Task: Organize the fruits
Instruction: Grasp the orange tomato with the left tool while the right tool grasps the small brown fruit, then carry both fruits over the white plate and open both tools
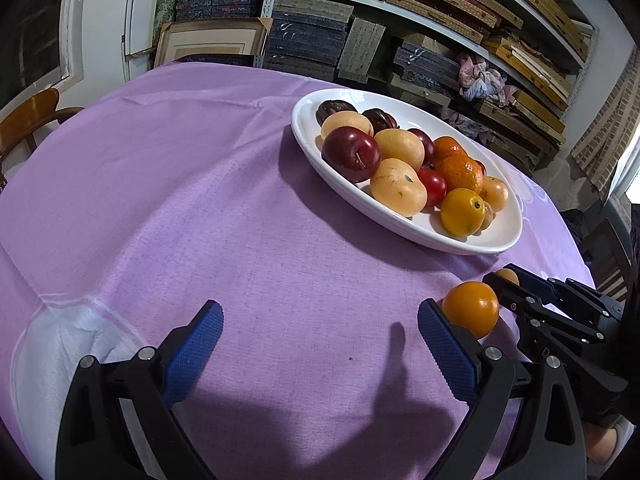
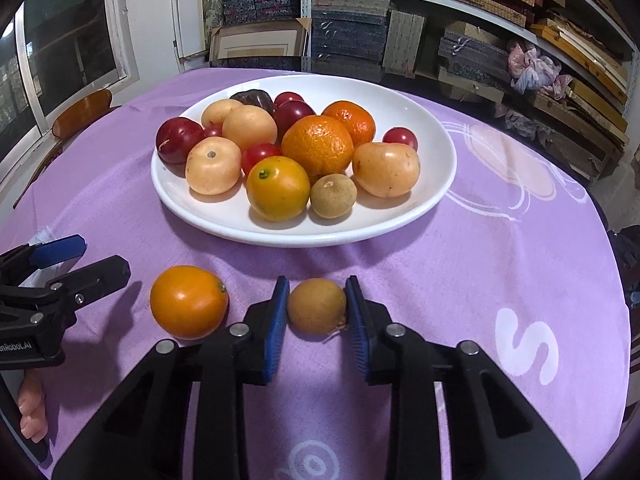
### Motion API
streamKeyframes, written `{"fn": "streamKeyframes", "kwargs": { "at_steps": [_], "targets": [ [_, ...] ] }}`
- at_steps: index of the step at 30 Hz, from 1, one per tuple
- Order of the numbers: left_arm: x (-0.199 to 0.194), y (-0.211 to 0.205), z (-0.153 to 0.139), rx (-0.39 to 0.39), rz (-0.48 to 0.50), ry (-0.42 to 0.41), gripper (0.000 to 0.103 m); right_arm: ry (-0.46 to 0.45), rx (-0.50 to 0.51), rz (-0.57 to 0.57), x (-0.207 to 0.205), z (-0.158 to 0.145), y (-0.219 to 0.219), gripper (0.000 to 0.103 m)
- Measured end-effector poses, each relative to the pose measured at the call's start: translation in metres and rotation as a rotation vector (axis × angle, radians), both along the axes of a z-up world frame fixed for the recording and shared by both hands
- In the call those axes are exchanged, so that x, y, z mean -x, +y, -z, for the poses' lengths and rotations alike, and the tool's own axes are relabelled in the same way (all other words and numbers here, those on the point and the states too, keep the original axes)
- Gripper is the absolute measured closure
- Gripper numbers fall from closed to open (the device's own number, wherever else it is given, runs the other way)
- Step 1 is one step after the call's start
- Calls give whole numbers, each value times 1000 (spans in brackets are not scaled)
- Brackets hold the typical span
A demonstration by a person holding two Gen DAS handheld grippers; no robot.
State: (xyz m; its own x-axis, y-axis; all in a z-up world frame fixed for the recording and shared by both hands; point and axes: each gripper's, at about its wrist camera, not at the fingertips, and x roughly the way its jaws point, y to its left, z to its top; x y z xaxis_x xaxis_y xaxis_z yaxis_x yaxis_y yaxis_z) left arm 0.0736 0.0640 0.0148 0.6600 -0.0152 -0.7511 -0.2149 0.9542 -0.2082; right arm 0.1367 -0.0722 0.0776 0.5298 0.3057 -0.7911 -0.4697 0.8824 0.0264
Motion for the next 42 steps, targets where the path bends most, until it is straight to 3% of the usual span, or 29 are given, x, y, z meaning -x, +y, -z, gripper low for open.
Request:
{"fn": "streamKeyframes", "kwargs": {
  "at_steps": [7, 13, 19, 24, 28, 33, 38, 42],
  "targets": [
    [0, -2, 1, -5, 7, 2, 4, -6, 36, -16, 20, 3, -16, 75],
    [8, -12, -8, -35, 42, -56, 5, -23, -58, 61, 46, -6, -68, 75],
    [9, -47, -14, -67, 176, -62, 5, -27, -82, 114, 54, -8, -100, 75],
    [1, -96, -15, -203, 318, -63, 4, -13, -92, 113, 56, -7, -104, 75],
    [-8, -119, -9, -248, 413, -56, 4, 25, -127, 124, 52, -5, -109, 75],
    [-17, -113, 2, -310, 361, -42, 5, 79, -182, 138, 46, 0, -117, 74],
    [-30, -77, 9, -208, 250, 14, 12, 81, -181, 131, 47, 1, -114, 74],
    [-28, -76, 11, -180, 284, 35, 26, 88, -189, 132, 46, 1, -115, 74]
  ]
}}
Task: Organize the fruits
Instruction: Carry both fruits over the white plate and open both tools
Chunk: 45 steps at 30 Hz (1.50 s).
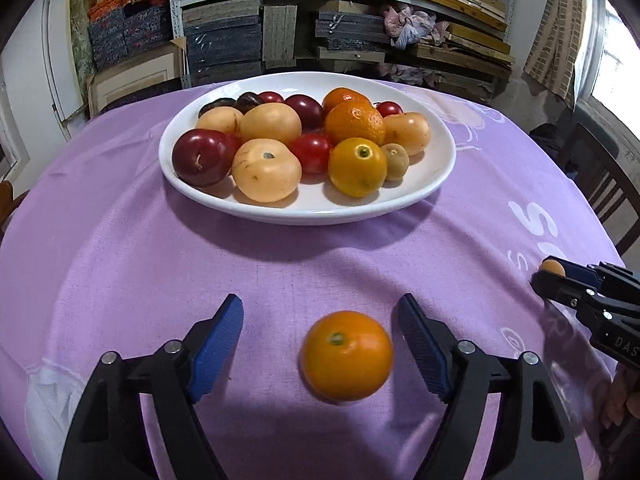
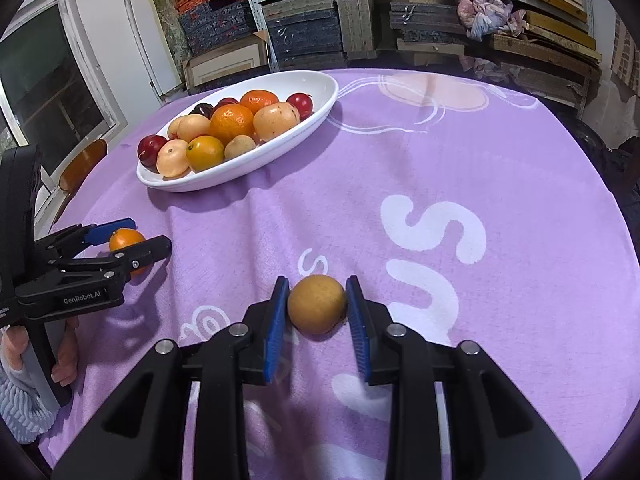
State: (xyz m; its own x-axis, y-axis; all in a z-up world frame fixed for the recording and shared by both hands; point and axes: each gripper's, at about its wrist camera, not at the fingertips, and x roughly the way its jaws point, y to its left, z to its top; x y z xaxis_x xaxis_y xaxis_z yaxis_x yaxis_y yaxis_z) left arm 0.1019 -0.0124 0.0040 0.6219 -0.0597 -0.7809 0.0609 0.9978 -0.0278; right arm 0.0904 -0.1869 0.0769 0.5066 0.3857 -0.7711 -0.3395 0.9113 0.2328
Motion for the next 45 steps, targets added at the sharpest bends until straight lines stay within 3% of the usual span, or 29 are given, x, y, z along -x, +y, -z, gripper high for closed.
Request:
{"fn": "streamKeyframes", "kwargs": {
  "at_steps": [7, 10, 13, 15, 16, 17, 19, 29, 37, 42, 45],
  "targets": [
    [23, -8, 1, 40, 102, 18, 27, 3, -7, -2, 0, 0, -1, 73],
    [31, 1, -3, 73, 111, -6, 27, 2, -5, -3, 0, 0, -1, 72],
    [28, 4, -9, 42, 85, -42, 27, 1, -3, -4, -1, 0, -1, 72],
    [21, 4, -7, 69, 81, -8, 35, 2, -5, -4, -1, 0, -1, 72],
    [20, 2, -5, 90, 94, 21, 47, 3, -7, -4, -1, 1, -1, 72],
    [20, -2, -3, 88, 104, 33, 52, 3, -10, -4, -1, 0, -1, 72],
    [27, -8, -3, 49, 117, 18, 52, 3, -10, -4, -1, 0, -1, 72],
    [16, -13, -1, 49, 89, 9, 52, 4, -12, -4, -1, 0, -1, 72],
    [16, -22, 0, 0, 96, -27, 52, 4, -13, -4, -1, 0, -1, 72],
    [7, -20, 1, 27, 88, -23, 52, 4, -13, -4, -1, 0, -1, 72],
    [8, -21, -2, 32, 97, -40, 64, 4, -12, -4, -1, 0, -1, 71]
  ]
}}
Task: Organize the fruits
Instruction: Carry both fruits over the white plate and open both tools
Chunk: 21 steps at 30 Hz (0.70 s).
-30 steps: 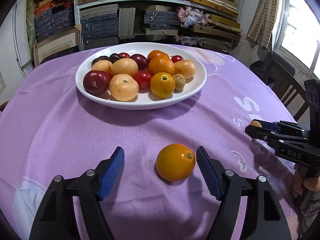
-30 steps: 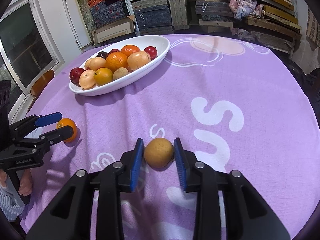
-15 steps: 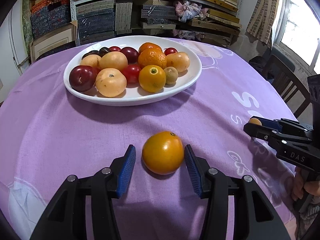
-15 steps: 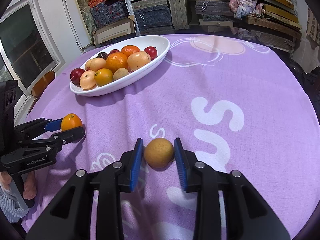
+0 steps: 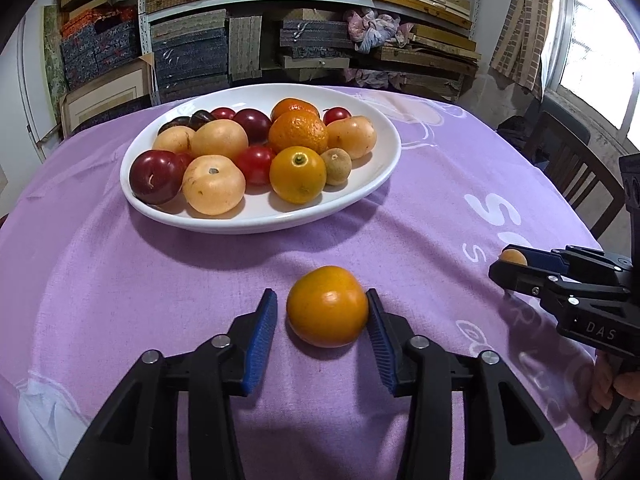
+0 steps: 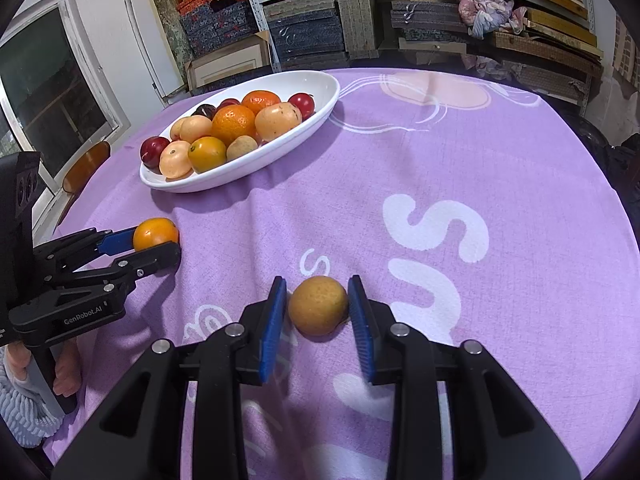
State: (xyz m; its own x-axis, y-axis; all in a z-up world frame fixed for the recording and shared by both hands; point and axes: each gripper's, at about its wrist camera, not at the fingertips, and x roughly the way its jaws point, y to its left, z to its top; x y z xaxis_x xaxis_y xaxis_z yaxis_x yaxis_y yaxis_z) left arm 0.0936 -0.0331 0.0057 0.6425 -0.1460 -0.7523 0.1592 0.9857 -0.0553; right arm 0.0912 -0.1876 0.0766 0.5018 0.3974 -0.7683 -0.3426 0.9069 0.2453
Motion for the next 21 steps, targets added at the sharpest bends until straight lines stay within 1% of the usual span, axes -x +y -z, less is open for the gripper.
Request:
{"fn": "streamKeyframes", "kwargs": {
  "at_steps": [3, 6, 9, 12, 15, 19, 21],
  "targets": [
    [-4, -1, 0, 0, -7, -1, 64, 0, -1, 0, 0, 0, 0, 71],
    [-4, 0, -1, 26, 6, 4, 64, 1, -2, 0, 0, 0, 0, 71],
    [3, 7, -2, 61, 10, 14, 64, 1, -3, 0, 0, 0, -1, 71],
    [15, 22, -8, 71, -12, 0, 64, 0, -2, 1, 0, 0, -1, 72],
    [21, 46, -20, 91, -47, -12, 64, -12, -12, 11, 1, -2, -2, 72],
    [15, 75, -48, 68, -95, -56, 64, -60, -14, 11, 6, -10, 4, 75],
    [7, 86, -64, 59, -112, -76, 64, -72, 17, 10, 7, -11, 11, 78]
  ]
}}
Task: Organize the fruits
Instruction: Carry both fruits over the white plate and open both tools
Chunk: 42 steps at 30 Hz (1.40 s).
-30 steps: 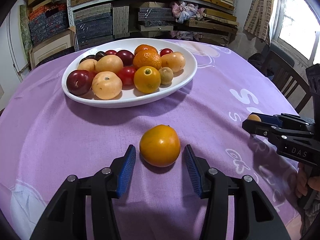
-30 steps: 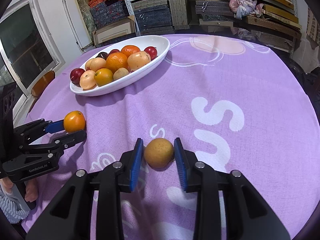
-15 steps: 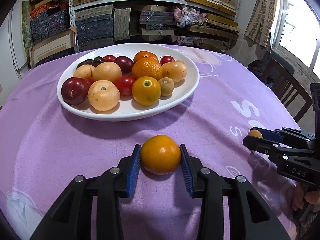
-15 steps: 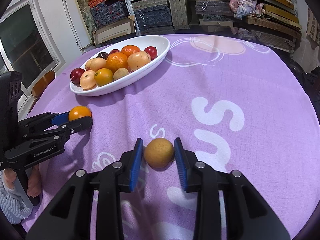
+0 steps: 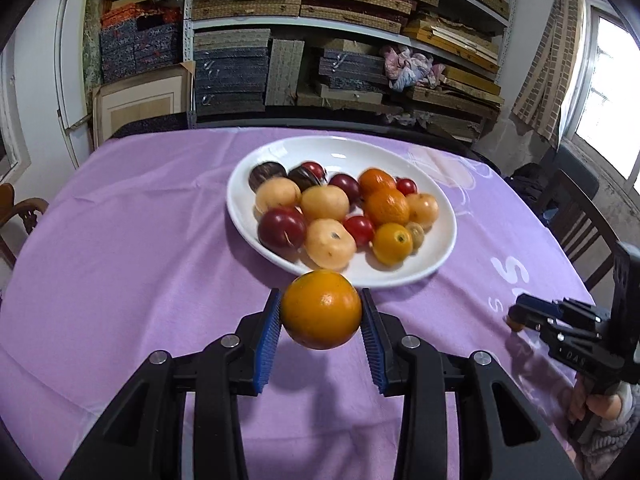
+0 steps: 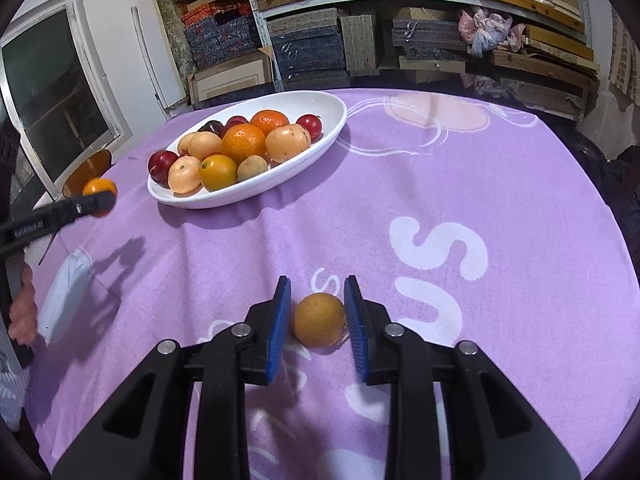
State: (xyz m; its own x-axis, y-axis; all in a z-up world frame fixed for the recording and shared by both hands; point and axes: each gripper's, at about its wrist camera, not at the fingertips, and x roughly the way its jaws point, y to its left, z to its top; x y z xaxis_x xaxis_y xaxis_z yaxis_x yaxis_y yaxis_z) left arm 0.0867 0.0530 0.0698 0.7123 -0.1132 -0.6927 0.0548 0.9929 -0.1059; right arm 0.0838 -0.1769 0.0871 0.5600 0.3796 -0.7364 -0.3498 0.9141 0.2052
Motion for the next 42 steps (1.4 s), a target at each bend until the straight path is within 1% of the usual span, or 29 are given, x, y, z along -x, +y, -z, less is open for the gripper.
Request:
{"fn": "streamKeyframes", "kwargs": {
  "at_steps": [4, 7, 9, 10, 12, 13, 14, 17, 20, 23, 25, 29, 31, 33, 35, 38, 40, 42],
  "targets": [
    [-9, 9, -20, 11, -3, -31, 64, -15, 21, -4, 2, -2, 2, 79],
    [-5, 6, -18, 29, 24, -34, 64, -24, 47, -12, 3, -2, 3, 79],
    [-2, 1, -12, 29, 46, -19, 64, -12, 87, -23, 3, 0, 7, 70],
    [-2, -3, -8, 26, 57, -8, 64, 36, 119, -51, 0, 8, 10, 68],
    [-1, -8, -3, 20, 74, 5, 64, 24, 126, -54, 3, 8, 11, 69],
    [-2, -11, -2, 20, 78, 6, 64, 27, 123, -56, 3, 9, 10, 73],
    [-3, -13, -1, 20, 83, 6, 64, 24, 115, -52, 3, 9, 9, 74],
    [-5, -17, -3, 22, 86, 1, 64, -6, 100, -35, 7, 6, 4, 75],
    [-9, -21, -9, 14, 92, -8, 64, -25, 113, -45, 15, 2, 5, 75],
    [-19, -29, -17, -14, 103, -18, 64, -49, 115, -60, 15, -12, 7, 75],
    [-32, -36, -27, -38, 111, -29, 64, -76, 108, -65, 8, -31, 9, 75],
    [-69, -49, -51, -73, 109, -66, 64, -142, 73, -67, -22, -76, 18, 75],
    [-94, -54, -60, -83, 104, -71, 64, -174, 55, -67, -40, -95, 28, 75],
    [-124, -57, -63, -85, 89, -59, 64, -188, 41, -73, -56, -104, 39, 75],
    [-156, -61, -58, -92, 84, -25, 64, -187, 36, -82, -75, -105, 53, 75],
    [-196, -62, -43, -101, 69, 32, 64, -156, 31, -79, -110, -94, 71, 75],
    [-220, -61, -28, -86, 56, 86, 64, -121, 32, -72, -132, -81, 80, 75],
    [-240, -56, -11, -54, 40, 145, 64, -87, 40, -68, -151, -66, 89, 75]
  ]
}}
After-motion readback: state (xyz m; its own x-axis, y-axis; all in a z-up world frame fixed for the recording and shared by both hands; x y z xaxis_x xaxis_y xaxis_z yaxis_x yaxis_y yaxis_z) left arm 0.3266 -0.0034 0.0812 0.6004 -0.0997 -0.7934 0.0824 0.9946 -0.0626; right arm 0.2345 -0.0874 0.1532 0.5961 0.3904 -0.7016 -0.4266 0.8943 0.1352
